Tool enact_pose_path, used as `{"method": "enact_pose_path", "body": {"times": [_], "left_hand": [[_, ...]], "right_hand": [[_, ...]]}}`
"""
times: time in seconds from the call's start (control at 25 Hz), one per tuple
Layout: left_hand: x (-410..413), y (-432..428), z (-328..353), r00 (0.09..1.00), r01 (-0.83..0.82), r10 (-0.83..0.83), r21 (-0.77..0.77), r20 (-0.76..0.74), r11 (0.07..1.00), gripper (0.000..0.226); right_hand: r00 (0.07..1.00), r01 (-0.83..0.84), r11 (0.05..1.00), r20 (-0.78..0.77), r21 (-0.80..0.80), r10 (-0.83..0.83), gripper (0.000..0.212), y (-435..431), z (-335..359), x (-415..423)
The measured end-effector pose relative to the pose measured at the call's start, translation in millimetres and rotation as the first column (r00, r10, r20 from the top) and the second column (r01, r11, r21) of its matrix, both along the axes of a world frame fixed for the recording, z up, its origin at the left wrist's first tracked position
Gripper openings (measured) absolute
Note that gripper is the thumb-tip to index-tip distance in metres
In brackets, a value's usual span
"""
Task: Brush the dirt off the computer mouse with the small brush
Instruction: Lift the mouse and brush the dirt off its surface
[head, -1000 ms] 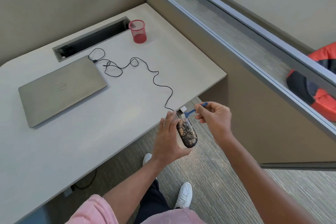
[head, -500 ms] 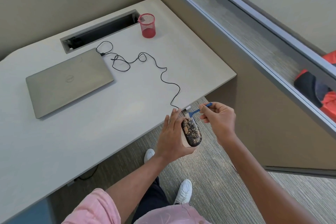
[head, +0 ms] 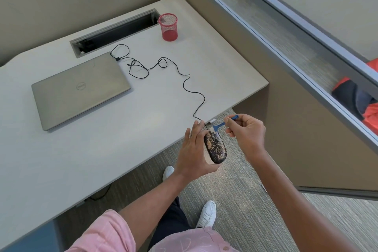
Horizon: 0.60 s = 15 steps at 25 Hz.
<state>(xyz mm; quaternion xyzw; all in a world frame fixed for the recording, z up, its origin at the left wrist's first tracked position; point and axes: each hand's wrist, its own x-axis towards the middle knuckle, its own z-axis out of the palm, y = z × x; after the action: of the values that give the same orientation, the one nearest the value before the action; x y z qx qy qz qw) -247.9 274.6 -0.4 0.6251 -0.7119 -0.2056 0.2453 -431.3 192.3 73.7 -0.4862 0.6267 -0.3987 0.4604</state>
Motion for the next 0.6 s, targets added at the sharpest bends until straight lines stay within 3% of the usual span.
{"method": "enact_pose_path", "body": {"times": [0.6], "left_hand": [[4, 1, 7, 1.000, 0.021, -0.022, 0.020, 0.009, 1.000, 0.119]], "right_hand": [[0.992, -0.038, 0.995, -0.120, -0.088, 0.028, 0.008, 6, 13, -2]]}}
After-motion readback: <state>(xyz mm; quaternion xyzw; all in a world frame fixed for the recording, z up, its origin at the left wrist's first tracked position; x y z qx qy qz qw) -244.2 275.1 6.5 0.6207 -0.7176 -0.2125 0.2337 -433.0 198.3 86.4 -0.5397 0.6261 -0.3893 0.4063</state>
